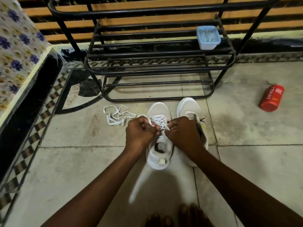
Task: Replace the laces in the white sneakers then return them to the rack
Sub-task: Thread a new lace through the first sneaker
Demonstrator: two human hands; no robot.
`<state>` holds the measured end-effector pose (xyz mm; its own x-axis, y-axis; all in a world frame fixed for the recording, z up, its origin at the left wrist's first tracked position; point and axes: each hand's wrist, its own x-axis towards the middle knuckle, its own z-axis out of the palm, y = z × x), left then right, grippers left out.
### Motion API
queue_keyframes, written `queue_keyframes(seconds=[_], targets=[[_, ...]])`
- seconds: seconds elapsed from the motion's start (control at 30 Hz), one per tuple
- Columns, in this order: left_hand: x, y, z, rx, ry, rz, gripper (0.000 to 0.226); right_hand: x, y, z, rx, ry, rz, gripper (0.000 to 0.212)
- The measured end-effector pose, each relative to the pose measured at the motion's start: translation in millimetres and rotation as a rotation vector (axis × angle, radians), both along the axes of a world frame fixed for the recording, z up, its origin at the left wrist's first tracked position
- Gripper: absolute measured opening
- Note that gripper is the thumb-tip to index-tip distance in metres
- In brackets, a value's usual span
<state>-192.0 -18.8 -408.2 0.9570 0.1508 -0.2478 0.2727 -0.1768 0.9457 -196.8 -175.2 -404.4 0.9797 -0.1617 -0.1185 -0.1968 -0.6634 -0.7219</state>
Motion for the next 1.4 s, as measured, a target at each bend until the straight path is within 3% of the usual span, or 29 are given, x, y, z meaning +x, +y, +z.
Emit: queue_keyframes(seconds=[0.33,0.9,1.0,1.13,1.3,1.4], targets=[[2,-15,-12,0.148,0.0,0.014,0.02,-4,-9,-7,0.334,0.046,-0.078,0.023],[-7,-20,-15,0.224,-0.104,-0.025,0.022,-2,-14,-15,0.427,0.038,-0.017,0.012],[-6,-17,-15,0.211,-0.106,-0.031,0.025,2,-16,-14,0.518,0.11,-0.048,0.023],[-5,-13,-14,0.235,-0.119,-0.064,0.021,7,-11,-15,0.419,0.071,-0.007,0.03],[-6,-4,-16,0.236,-0.11,-0.08,0.03,9,-12,-18,0.397,0.052,0.011,0.028],[-8,-4,-14,0.296,-0.189,-0.084,0.049,9,-11,-17,0.451,0.065,0.039,0.02]])
